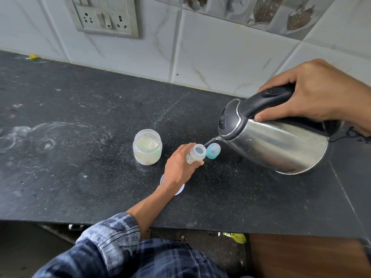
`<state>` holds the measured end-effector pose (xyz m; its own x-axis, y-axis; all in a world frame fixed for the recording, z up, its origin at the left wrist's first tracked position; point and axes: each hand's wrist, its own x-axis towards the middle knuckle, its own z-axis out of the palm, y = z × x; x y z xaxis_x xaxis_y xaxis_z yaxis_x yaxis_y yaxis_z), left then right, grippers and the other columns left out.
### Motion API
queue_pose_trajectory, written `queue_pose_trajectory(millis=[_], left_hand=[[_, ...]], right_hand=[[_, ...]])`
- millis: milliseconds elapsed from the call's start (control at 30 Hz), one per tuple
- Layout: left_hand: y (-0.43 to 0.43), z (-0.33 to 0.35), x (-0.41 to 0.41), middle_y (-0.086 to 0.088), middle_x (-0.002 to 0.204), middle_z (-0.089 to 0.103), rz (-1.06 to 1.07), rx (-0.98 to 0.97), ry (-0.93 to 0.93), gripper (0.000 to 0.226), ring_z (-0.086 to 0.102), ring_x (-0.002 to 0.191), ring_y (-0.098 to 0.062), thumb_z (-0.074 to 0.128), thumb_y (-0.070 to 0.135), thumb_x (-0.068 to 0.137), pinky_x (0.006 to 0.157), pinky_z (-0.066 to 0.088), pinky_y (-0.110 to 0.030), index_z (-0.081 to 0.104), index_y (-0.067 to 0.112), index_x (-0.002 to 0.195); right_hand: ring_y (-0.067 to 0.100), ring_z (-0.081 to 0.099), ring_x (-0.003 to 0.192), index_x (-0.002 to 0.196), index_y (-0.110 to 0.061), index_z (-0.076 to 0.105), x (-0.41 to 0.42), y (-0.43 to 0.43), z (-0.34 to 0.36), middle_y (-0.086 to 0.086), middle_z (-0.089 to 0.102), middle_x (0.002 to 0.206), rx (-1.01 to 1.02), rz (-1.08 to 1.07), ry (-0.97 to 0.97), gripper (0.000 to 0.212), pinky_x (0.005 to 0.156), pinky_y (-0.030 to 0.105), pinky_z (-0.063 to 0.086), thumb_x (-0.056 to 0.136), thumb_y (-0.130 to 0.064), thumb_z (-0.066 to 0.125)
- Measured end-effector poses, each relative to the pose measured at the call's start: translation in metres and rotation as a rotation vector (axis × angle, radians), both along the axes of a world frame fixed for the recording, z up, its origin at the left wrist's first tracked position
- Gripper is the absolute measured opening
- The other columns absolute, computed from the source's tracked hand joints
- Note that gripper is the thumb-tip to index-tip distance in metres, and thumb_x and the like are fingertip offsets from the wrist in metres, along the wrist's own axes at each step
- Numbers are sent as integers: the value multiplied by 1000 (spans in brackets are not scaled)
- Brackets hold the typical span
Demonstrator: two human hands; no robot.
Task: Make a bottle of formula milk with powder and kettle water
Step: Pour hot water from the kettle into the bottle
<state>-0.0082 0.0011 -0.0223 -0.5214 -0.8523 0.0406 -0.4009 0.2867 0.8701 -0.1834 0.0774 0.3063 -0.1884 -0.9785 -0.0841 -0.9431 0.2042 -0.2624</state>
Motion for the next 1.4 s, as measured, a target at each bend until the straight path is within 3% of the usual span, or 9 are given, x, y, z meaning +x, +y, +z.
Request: queue_pose_trajectory(millis=[367, 600, 933, 1400], left_hand=[[0, -1, 0, 15, 126, 64, -1, -4, 10, 50, 62, 109, -10, 81, 38, 81, 89, 49, -28, 61, 34, 127], [-1, -2, 0, 15, 128, 63, -3, -8, -5, 51, 61, 110, -10, 80, 39, 82, 92, 50, -31, 60, 35, 129], [-1, -3, 0, 18, 124, 63, -5, -10, -7, 49, 61, 106, -8, 80, 41, 81, 88, 50, -29, 60, 38, 125], [-1, -3, 1, 17, 126, 63, -4, -1, -7, 51, 61, 109, -8, 81, 40, 81, 86, 47, -26, 61, 37, 127]], right_hand=[[-22, 59, 83, 95, -62, 71, 4, 1, 5, -39, 68, 81, 15, -17, 9, 40, 66, 20, 45, 57, -66, 85], [-25, 58, 83, 91, -69, 68, 6, 0, 8, -42, 67, 81, 14, -29, -8, 47, 66, 19, 46, 47, -84, 73], [-24, 58, 84, 93, -69, 68, 5, -2, 11, -42, 67, 82, -7, -29, 4, 52, 69, 19, 47, 45, -87, 71], [-19, 61, 83, 94, -64, 69, 9, -2, 13, -36, 70, 81, -6, 14, -2, 45, 66, 22, 50, 52, -78, 76]])
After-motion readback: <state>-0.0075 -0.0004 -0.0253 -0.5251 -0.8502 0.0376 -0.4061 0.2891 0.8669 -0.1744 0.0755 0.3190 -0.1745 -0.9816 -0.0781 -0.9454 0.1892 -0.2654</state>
